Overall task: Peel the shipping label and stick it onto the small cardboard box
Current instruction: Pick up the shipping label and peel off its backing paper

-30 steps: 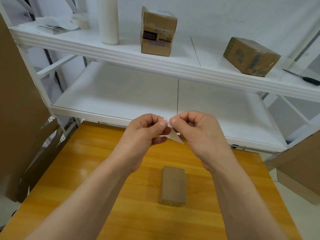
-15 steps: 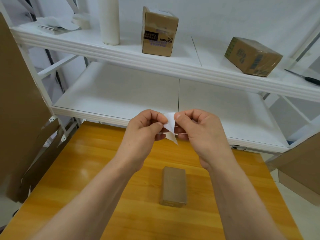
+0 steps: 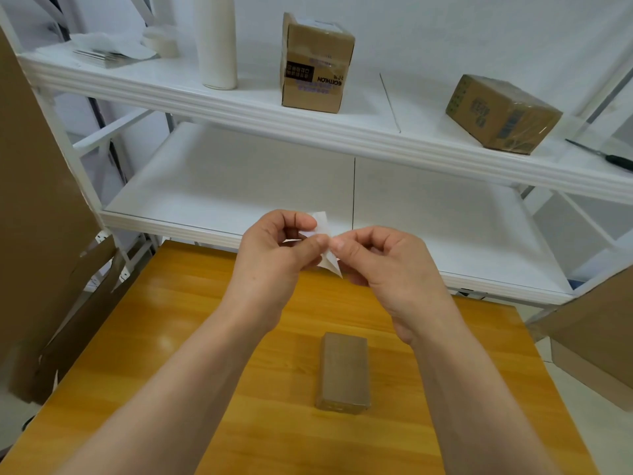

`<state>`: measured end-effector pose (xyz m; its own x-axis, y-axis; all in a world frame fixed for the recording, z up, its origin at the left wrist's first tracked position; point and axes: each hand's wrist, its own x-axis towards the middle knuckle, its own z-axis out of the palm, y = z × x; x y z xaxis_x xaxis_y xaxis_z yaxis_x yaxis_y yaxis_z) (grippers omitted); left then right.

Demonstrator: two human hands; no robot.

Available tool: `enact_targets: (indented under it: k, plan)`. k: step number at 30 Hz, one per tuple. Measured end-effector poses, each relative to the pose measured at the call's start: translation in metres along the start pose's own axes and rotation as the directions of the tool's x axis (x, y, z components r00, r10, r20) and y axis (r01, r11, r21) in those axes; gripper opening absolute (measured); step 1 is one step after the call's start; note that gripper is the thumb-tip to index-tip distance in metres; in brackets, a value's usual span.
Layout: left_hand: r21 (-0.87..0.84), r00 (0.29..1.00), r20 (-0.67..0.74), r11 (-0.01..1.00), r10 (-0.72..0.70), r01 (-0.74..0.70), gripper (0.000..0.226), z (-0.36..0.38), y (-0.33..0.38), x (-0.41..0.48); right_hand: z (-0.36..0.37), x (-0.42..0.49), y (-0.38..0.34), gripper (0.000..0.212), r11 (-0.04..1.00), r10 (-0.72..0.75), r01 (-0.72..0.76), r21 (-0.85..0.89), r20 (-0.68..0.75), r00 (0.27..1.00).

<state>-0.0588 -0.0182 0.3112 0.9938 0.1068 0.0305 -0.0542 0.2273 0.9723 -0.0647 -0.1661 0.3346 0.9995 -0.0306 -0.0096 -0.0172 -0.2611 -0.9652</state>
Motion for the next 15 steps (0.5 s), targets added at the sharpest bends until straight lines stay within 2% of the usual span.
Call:
enact_targets:
  k: [4, 8, 15]
  plan:
    - [-0.001, 1.0, -0.003, 1.0, 0.009, -0.009, 0.016, -0.003, 0.0002, 0.005, -0.0004, 0.0032, 0.0024, 0.012, 0.998, 0.02, -0.02, -0.058, -0.006, 1.0]
    - [0.048, 0.999, -0.007, 0.998, 0.04, -0.039, 0.017, -0.0021, -0.0012, 0.0055, 0.0002, 0.0034, -0.0022, 0.014, 1.0, 0.017, -0.017, -0.016, 0.005, 1.0]
    - [0.095, 0.998, 0.001, 0.993, 0.066, -0.066, 0.02, -0.0003, -0.0046, 0.0051, -0.0005, 0.0038, -0.0028, 0.012, 0.998, -0.011, 0.01, -0.06, -0.014, 1.0]
